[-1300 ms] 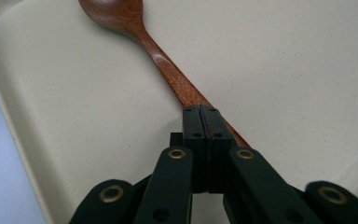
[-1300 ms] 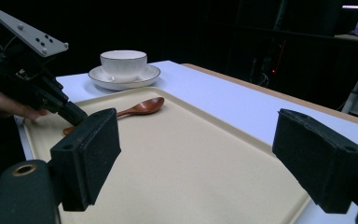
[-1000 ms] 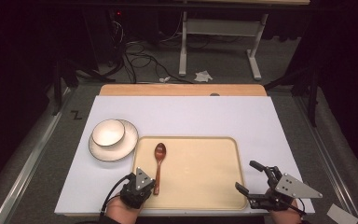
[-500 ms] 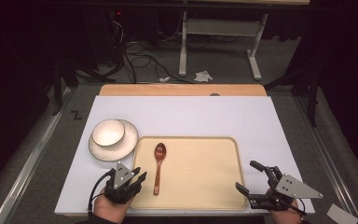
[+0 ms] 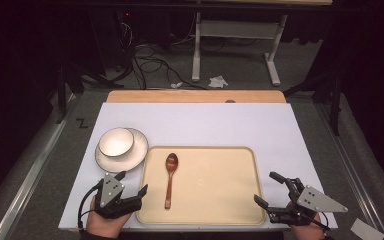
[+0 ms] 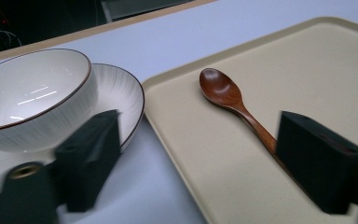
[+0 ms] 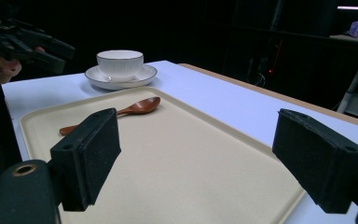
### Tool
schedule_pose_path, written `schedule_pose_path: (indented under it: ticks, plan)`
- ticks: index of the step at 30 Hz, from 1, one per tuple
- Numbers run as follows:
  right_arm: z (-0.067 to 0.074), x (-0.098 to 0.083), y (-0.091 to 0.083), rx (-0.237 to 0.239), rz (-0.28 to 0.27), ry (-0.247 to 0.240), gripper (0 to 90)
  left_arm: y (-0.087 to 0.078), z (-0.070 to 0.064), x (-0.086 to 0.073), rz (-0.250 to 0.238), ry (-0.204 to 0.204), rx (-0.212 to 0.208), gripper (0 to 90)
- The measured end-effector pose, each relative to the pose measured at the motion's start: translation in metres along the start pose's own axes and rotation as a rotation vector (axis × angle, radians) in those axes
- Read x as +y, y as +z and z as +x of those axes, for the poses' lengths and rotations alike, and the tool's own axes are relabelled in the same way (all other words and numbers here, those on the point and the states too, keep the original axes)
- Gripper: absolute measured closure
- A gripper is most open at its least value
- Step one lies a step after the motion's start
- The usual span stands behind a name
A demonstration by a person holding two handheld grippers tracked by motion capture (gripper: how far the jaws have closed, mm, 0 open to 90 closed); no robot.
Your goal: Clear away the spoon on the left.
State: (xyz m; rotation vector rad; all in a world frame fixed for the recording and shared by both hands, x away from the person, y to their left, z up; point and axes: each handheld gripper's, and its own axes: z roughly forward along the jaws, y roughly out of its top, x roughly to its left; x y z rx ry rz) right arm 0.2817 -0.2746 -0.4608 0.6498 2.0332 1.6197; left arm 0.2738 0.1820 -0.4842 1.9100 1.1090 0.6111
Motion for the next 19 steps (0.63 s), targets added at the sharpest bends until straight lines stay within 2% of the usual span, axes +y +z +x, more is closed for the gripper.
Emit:
schedule_pose_path:
  ticks: [2, 6, 10, 15, 18, 19]
  plan:
    - [0.0, 0.0, 0.0, -0.001, -0.001, 0.004, 16.2, -0.006, 0.006, 0.0, -0.023, -0.009, 0.022, 0.0]
    - [-0.001, 0.0, 0.0, 0.003, -0.006, 0.001, 16.2, -0.013, 0.012, 0.0, -0.043, -0.014, 0.039, 0.0]
    - [-0.001, 0.0, 0.0, 0.001, -0.007, -0.001, 16.2, -0.021, 0.019, -0.003, -0.079, 0.011, 0.072, 0.0]
    - [-0.003, -0.001, -0.003, -0.009, 0.005, 0.012, 16.2, -0.025, 0.022, -0.003, -0.104, 0.009, 0.052, 0.3]
    - [-0.005, -0.001, -0.003, -0.011, -0.002, 0.007, 16.2, -0.028, 0.022, -0.003, -0.129, 0.012, 0.009, 0.3]
    - [-0.005, -0.001, -0.003, -0.011, -0.002, 0.007, 16.2, -0.028, 0.022, -0.003, -0.129, 0.012, 0.009, 0.3]
